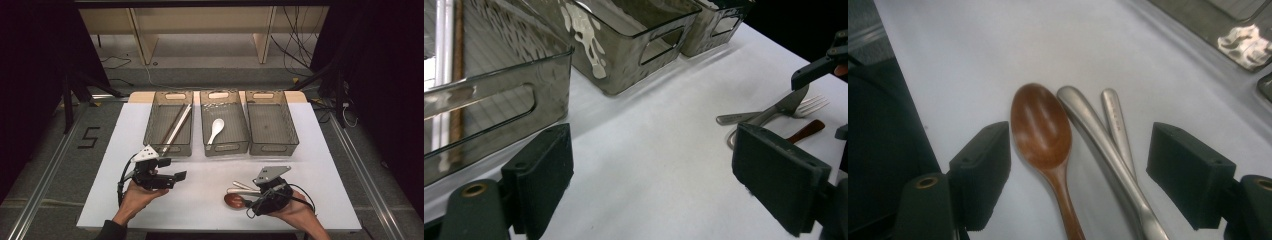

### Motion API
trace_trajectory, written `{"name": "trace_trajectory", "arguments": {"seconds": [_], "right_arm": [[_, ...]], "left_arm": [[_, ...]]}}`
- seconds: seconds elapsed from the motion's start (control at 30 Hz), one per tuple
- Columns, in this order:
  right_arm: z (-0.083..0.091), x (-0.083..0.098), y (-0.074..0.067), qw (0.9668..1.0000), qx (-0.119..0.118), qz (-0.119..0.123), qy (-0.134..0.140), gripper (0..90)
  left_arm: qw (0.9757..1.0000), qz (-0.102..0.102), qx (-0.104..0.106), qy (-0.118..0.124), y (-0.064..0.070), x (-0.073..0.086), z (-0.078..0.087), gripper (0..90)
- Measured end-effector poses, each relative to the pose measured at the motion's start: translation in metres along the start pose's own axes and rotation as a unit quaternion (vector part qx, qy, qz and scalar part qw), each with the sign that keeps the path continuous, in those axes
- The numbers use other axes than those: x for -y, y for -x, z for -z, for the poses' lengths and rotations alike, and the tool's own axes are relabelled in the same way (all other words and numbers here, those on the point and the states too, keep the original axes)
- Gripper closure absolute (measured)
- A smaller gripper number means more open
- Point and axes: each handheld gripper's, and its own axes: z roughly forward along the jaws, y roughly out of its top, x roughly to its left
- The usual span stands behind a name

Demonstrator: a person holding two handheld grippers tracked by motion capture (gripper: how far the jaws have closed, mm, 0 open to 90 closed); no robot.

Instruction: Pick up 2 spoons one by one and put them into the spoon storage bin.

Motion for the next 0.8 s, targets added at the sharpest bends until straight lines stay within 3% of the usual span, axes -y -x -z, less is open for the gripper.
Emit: {"name": "trace_trajectory", "arguments": {"seconds": [0.33,0.6,0.8], "right_arm": [[-0.010,-0.004,0.001,0.9975,-0.005,0.012,-0.070,29.6],[-0.017,-0.003,-0.001,0.9932,-0.013,0.031,-0.112,41.6],[-0.020,-0.001,-0.002,0.9899,-0.024,0.032,-0.136,50.9]], "left_arm": [[0.9994,0.020,-0.016,0.023,-0.006,0.014,0.015,16.4],[0.9993,0.012,-0.021,0.027,-0.006,0.017,0.019,16.4],[0.9991,0.017,-0.027,0.030,-0.008,0.021,0.023,16.3]]}}
